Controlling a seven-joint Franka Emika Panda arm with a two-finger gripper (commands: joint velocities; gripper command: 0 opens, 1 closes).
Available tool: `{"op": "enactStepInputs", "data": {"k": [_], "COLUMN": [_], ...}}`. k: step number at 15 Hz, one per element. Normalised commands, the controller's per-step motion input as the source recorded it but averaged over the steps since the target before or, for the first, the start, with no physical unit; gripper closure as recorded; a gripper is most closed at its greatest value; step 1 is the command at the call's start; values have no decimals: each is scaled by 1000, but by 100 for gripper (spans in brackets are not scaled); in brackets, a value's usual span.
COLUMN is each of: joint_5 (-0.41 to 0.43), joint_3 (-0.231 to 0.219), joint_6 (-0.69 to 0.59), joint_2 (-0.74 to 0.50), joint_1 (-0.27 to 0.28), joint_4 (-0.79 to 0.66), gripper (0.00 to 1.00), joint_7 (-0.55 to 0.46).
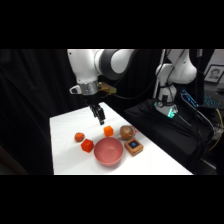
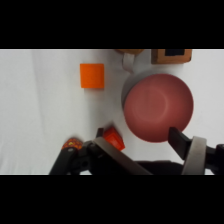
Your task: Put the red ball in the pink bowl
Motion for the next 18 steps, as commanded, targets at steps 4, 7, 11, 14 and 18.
{"op": "enactStepInputs", "data": {"k": [4, 7, 11, 14, 18], "joint_5": [29, 36, 44, 96, 131], "joint_3": [-1, -38, -34, -9, 0], "joint_6": [34, 44, 42, 44, 112], "joint_2": [74, 144, 205, 258, 329], "joint_1": [-55, -83, -71, -50, -38], "joint_4": [98, 223, 311, 367, 407], "gripper": [0, 0, 0, 0, 0], "joint_7": [9, 33, 68, 118, 130]}}
